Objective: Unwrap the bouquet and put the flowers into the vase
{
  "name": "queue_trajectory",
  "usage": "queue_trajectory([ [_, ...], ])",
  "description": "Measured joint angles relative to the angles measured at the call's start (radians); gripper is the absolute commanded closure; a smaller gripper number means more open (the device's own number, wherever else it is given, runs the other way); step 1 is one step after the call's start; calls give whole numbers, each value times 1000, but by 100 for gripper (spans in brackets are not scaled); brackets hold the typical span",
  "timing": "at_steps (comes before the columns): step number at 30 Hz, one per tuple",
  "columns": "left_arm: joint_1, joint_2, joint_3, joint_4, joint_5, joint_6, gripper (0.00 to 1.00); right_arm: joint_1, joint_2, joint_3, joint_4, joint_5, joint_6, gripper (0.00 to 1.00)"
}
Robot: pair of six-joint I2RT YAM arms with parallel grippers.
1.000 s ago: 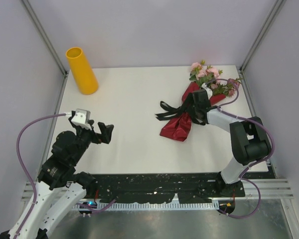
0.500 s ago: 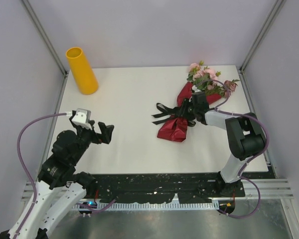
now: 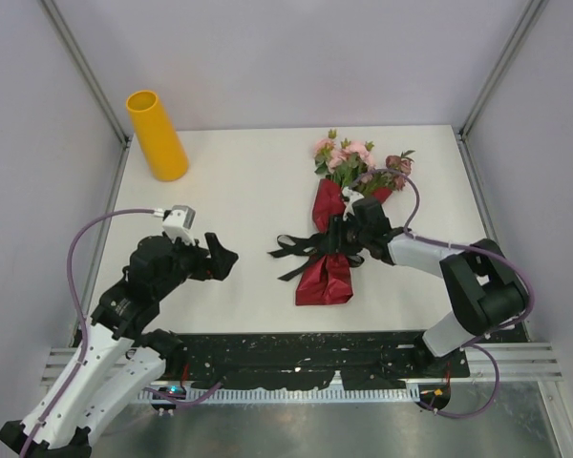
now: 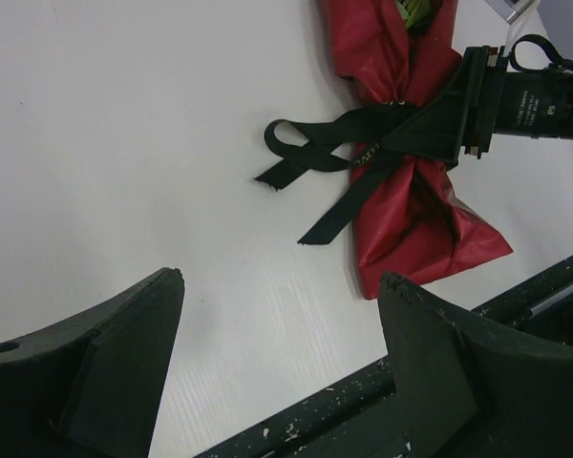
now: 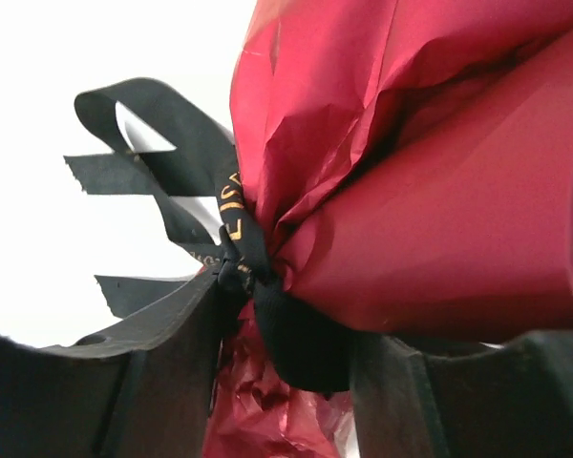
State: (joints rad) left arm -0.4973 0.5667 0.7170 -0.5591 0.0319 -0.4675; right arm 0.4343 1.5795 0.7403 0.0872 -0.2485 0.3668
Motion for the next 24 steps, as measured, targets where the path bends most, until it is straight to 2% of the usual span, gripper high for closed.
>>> queue_trajectory([
  [3,0,7,-4,2,4,-16,15,12,-60,-27,-35,10,13,28],
  [9,0,28,-64,27,33,-60,16,7,-194,-30,-188,108,62,25],
  [14,0,53,-66,15,56,-70,16,52,-352,-29,-292,182,32,27],
  [15,0,47,-57,0,53,-62,11,76,-381,-28,-294,193,19,33],
  [16,0,13,-8,-37,28,-27,10,154,-443,-18,-267,209,-27,33],
  [17,0,-15,13,-50,19,-7,9,179,-445,-16,-247,202,-55,32],
  [20,0,-95,36,-71,-16,44,6,248,-422,-15,-166,186,-169,30],
  [24,0,-219,35,-91,-59,90,5,346,-344,15,-139,120,-378,28],
])
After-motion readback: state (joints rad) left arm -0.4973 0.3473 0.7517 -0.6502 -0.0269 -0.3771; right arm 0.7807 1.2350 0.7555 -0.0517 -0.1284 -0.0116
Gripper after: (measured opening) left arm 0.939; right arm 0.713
